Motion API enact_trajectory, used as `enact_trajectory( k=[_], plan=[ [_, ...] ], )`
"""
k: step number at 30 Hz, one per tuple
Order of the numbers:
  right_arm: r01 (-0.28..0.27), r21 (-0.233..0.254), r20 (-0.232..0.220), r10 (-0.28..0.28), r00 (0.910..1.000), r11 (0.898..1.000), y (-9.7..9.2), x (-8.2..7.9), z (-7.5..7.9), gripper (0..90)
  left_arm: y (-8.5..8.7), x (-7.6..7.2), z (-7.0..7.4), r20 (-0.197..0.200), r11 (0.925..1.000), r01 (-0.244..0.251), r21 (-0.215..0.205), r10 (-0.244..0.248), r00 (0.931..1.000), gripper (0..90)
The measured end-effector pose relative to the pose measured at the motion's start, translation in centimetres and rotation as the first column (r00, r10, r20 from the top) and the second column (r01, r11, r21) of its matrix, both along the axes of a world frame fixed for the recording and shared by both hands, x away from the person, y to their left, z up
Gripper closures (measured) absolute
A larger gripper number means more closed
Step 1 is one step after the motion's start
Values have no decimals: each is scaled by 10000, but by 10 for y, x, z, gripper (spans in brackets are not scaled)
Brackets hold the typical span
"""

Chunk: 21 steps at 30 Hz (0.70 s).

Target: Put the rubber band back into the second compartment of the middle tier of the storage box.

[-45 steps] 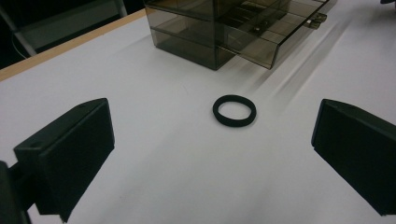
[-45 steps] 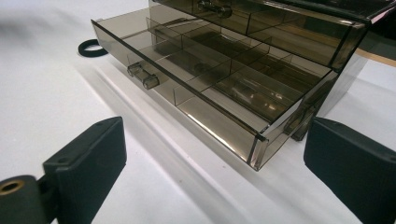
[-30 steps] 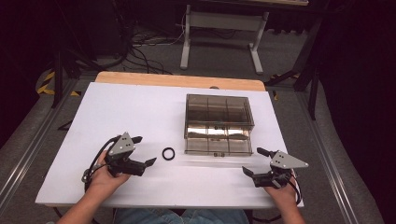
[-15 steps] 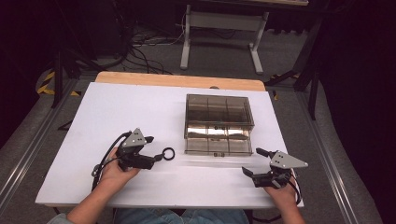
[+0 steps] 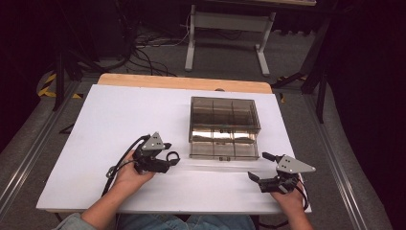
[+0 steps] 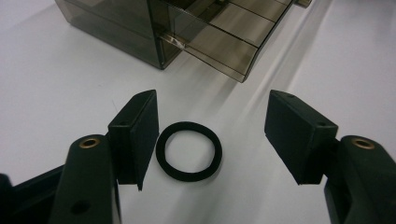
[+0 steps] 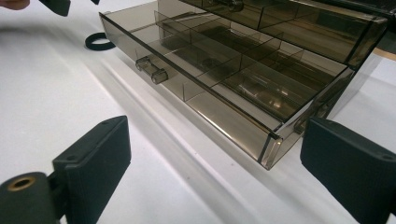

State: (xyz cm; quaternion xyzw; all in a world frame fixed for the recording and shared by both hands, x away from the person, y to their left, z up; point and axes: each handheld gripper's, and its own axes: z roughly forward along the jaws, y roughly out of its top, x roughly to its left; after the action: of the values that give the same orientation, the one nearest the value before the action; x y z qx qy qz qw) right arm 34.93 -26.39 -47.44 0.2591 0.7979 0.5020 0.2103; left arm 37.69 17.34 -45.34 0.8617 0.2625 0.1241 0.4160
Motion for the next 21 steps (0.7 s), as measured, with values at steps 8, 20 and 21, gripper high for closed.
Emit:
enact_trajectory(
  k=[8,20,21],
  plan=[
    [-3,-45,7,3,10000,10000,0,0,0,93,-3,3,-2,-173,9998,160,102,-158,9997,419],
    [-22,-81,5,22,10000,10000,1,0,0,99,-7,4,-9,-439,9945,626,836,-591,9973,551],
    [-20,-96,2,20,10000,10000,1,0,-1,99,-8,4,-10,-466,9938,663,897,-623,9970,573]
  ],
)
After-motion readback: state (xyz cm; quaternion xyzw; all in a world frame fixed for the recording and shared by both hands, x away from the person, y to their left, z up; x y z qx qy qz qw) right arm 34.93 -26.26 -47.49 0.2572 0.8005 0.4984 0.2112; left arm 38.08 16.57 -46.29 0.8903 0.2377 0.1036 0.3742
